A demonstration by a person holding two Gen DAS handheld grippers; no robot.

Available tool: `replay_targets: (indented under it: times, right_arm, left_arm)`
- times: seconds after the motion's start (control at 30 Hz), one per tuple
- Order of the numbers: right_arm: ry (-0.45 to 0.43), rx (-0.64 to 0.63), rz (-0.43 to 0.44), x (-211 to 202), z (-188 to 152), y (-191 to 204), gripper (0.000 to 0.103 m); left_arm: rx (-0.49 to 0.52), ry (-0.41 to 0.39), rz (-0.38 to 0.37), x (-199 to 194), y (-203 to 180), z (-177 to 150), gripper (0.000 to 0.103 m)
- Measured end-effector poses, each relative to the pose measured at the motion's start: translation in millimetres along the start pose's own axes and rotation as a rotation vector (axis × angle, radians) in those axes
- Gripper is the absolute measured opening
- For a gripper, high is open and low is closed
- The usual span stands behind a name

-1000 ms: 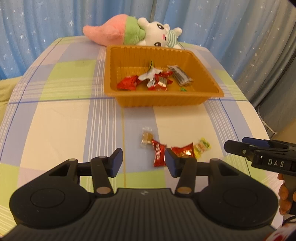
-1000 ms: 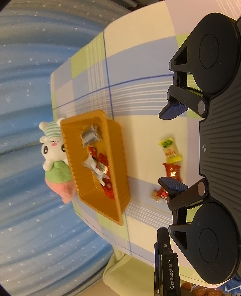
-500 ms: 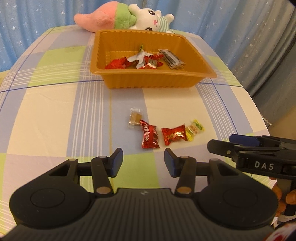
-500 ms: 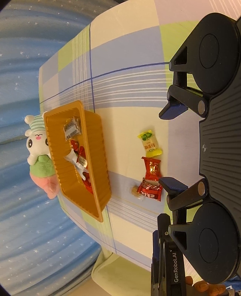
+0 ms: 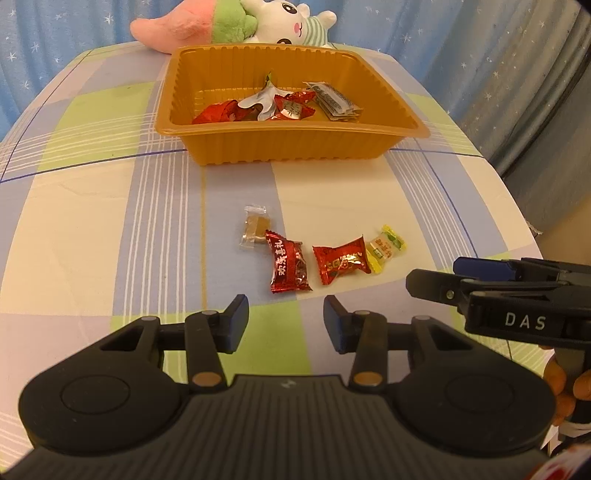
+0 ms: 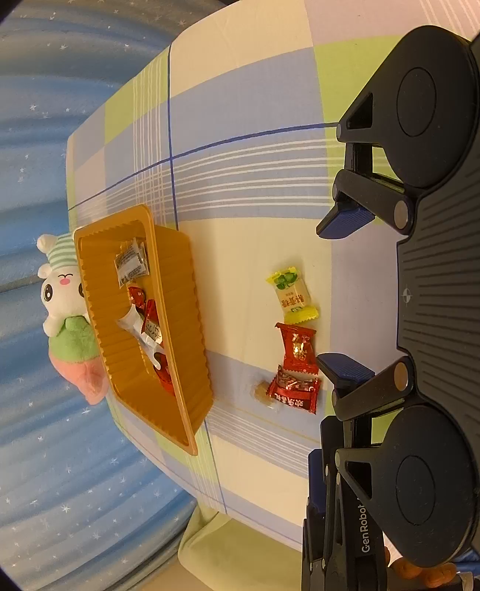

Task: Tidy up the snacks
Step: 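Lower the left gripper onto the red printed candy packet and close it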

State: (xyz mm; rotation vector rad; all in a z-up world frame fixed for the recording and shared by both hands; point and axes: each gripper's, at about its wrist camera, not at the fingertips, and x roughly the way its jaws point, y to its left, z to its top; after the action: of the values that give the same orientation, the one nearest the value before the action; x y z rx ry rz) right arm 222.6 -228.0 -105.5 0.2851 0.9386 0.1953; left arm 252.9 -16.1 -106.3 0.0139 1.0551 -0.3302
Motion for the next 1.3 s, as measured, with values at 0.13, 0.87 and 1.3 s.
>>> replay_targets:
  times: [0.13, 0.87, 1.3]
  right_arm:
    - [0.002, 0.001, -0.001, 0.9, 1.2, -0.4, 0.068]
    - [0.012, 0.053, -0.024, 12.0, 9.7, -12.1, 0.068]
    - [0.027, 0.056, -0.023, 17.2, 11.0, -13.5, 0.068]
  left_arm:
    - [0.004, 0.0, 0.001, 4.2, 0.4, 3.0, 0.039]
    - [0.065, -0.002, -0.027, 34.3, -5.2, 22.0, 0.024]
    - [0.048, 0.02, -0.035, 46.6, -3.6, 32.3, 0.024]
